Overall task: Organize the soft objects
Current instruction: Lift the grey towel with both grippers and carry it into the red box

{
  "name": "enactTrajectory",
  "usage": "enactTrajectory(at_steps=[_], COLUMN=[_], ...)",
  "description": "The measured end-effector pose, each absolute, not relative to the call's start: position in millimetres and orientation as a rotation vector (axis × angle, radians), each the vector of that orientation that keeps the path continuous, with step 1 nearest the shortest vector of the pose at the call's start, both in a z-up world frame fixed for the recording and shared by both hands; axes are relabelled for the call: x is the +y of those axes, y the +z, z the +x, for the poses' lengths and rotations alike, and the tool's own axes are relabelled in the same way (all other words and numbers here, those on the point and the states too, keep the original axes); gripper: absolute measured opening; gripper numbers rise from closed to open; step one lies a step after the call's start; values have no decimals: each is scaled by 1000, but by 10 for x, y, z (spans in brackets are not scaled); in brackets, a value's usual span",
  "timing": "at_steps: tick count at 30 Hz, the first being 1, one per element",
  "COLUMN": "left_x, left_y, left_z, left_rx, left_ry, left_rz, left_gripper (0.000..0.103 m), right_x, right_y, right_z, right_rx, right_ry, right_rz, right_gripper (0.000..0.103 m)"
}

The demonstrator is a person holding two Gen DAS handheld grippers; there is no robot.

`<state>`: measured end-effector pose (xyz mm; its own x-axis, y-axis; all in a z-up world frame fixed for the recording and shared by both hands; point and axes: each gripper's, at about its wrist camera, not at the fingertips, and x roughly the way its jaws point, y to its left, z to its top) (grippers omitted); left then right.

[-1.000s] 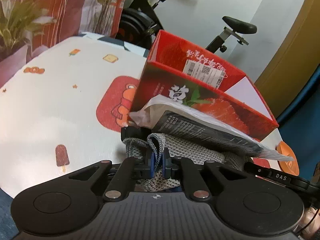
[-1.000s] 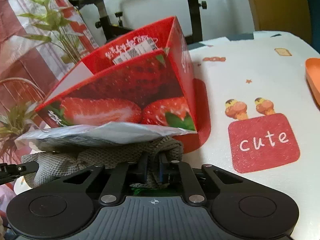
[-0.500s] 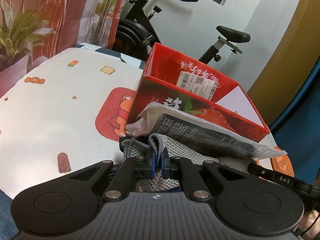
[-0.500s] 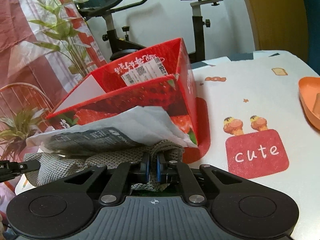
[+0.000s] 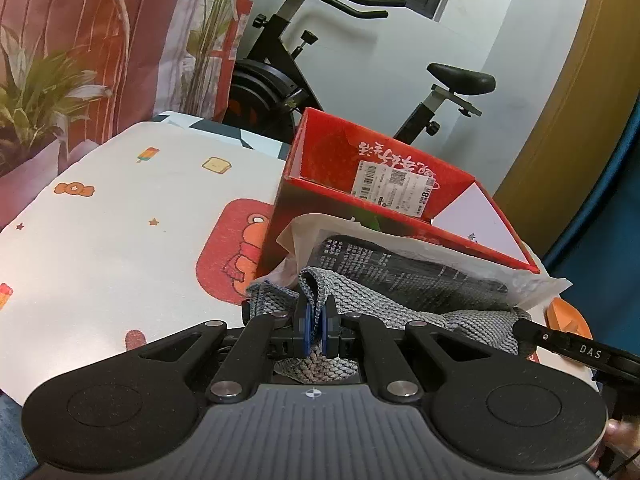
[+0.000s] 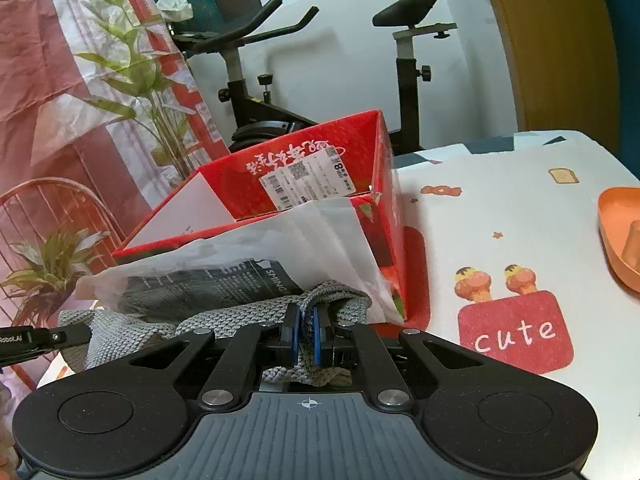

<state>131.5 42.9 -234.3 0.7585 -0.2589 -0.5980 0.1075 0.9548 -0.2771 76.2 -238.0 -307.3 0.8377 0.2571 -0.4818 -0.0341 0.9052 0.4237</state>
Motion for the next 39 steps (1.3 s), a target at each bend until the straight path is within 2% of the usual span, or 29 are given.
enactTrajectory(at_steps=[8,18,30,39], left_x=[440,497,492,468], left_y=[-2337,-2100,-1981,-1407], left_z=[1306,1232,1258,1457], left_rx=[680,589,567,453], left_ry=[-196,-208,-215,-277], left_rz=[-236,-243,-258,-250], left_gripper=[6,6,6,6], right_x=[-2357,-2395,-2381,-2417], right_y=[-2999,-2580,-2396,-1785], right_z=[717,588,636,991], right_rx=[546,420,394,310], right_ry=[159,175,203,263], right_rz=[414,380,390,327], right_gripper=[7,5,5,5])
